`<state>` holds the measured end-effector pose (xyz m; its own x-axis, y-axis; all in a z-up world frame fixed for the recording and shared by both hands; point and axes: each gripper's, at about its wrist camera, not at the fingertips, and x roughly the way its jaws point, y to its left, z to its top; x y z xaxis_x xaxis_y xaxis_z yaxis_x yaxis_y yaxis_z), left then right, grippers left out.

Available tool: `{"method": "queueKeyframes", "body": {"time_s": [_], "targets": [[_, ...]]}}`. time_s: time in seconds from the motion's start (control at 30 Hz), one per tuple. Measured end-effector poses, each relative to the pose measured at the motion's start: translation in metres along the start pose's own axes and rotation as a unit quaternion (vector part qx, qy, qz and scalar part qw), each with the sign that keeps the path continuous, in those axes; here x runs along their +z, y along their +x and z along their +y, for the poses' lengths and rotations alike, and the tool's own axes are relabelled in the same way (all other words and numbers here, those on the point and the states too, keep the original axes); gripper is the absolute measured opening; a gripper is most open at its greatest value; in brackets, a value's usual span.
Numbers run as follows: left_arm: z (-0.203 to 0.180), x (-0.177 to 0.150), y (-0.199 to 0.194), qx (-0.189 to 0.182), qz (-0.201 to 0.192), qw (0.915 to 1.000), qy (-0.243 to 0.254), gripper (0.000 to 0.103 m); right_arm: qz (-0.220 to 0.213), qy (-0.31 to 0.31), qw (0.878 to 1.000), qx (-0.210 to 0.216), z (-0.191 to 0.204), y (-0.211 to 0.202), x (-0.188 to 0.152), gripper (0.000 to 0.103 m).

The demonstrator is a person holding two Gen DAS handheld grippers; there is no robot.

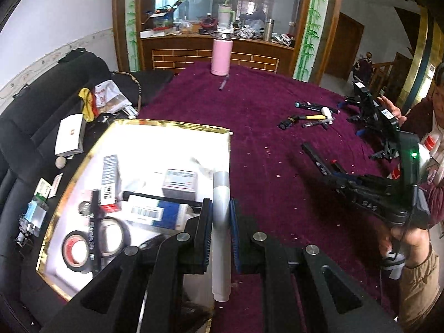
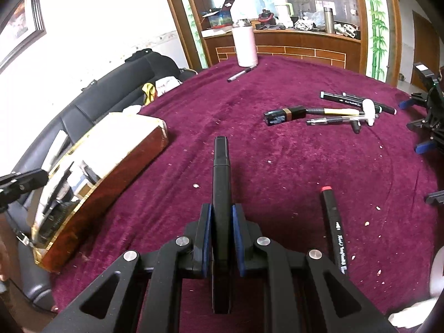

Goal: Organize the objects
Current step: 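Carry the white stick and black marker over the gold-rimmed box, then lower the white stick and black marker into the gold-rimmed box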

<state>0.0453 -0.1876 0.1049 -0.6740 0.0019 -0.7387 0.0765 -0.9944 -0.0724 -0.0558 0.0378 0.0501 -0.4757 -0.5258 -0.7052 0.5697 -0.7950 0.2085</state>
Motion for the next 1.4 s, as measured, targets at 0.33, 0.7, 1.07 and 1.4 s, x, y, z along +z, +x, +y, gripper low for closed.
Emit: {"method": "queueKeyframes", "body": {"time_s": [0.33, 0.7, 1.07, 1.4], "targets": [[0.030, -0.004, -0.005, 0.033, -0.008, 0.9992, -0.021, 0.012, -0.019, -0.029, 0.999, 0.025, 0.044, -0.011, 0.013, 0.016], [0.055, -0.010, -0.011, 0.074, -0.019, 0.9967, -0.029, 0.012, -0.023, -0.070, 0.995, 0.061, 0.102, -0.011, 0.025, 0.016], [0.082, -0.015, -0.018, 0.089, -0.022, 0.9945, -0.049, 0.012, -0.016, -0.094, 0.992, 0.085, 0.139, -0.003, 0.027, 0.016], [0.103, -0.023, -0.020, 0.104, -0.020, 0.9923, -0.064, 0.012, -0.008, -0.108, 0.989, 0.100, 0.161, 0.004, 0.026, 0.016]]}}
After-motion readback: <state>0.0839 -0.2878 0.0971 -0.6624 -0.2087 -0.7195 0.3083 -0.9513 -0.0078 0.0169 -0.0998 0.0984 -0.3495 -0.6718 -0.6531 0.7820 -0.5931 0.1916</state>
